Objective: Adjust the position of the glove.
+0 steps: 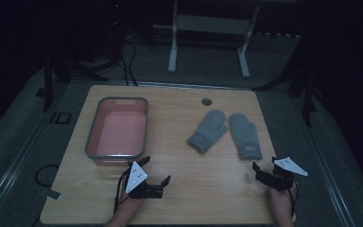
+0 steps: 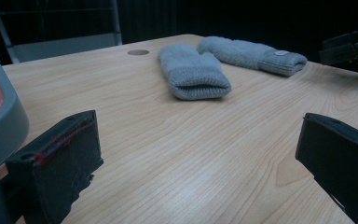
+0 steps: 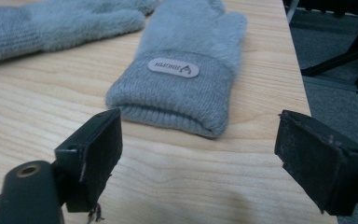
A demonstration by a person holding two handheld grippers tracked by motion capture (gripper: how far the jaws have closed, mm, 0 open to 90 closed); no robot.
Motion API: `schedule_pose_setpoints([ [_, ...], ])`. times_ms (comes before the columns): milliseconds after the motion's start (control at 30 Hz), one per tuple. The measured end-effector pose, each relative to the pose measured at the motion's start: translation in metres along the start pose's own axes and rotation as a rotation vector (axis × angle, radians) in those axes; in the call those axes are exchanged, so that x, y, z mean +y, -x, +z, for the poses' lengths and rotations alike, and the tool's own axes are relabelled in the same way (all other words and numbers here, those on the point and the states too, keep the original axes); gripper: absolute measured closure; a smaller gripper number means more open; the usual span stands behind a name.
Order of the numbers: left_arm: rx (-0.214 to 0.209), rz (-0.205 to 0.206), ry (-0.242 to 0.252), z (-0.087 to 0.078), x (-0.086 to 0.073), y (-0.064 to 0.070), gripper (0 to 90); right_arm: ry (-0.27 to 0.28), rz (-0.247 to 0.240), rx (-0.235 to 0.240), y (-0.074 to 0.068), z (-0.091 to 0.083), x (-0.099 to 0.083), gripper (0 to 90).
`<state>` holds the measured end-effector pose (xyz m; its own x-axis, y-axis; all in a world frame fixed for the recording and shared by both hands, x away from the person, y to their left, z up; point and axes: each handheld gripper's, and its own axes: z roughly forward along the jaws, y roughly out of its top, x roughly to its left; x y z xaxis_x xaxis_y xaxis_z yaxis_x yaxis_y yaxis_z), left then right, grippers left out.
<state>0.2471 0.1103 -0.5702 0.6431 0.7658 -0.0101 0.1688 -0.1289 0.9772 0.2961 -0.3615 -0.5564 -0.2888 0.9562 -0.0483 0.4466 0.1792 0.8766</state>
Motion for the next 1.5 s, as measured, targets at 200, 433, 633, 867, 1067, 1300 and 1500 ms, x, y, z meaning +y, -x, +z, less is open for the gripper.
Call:
schedule_pose_setpoints([
  [200, 0.005, 0.005, -0.006, 0.0, 0.0, 0.001, 0.4, -0.012, -0.033, 0.033, -0.005, -0.002, -0.001, 16.9],
  [433, 0.008, -0.003, -0.003, 0.0, 0.0, 0.0, 0.4, -0.082, 0.005, 0.117, -0.005, -0.007, 0.014, 16.9],
  [633, 0.007, -0.003, -0.001, 0.0, 0.0, 0.0, 0.4, -0.093, 0.028, 0.147, -0.001, -0.007, 0.03, 16.9],
  [867, 0.006, 0.003, -0.001, 0.0, 0.0, 0.001, 0.4, -0.098, -0.005, 0.216, -0.006, 0.001, 0.058, 14.5],
  [1067, 0.007, -0.002, -0.001, 0.0, 0.0, 0.0, 0.4, -0.066, -0.016, 0.253, -0.013, 0.011, 0.074, 13.9],
  [1300, 0.005, 0.003, -0.001, 0.0, 0.0, 0.0, 0.4, 0.074, -0.178, 0.224, -0.024, 0.026, 0.097, 13.2],
  [1500, 0.004, 0.0, -0.001, 0.0, 0.0, 0.0, 0.4, 0.053, -0.114, 0.261, -0.034, 0.044, 0.114, 14.2],
])
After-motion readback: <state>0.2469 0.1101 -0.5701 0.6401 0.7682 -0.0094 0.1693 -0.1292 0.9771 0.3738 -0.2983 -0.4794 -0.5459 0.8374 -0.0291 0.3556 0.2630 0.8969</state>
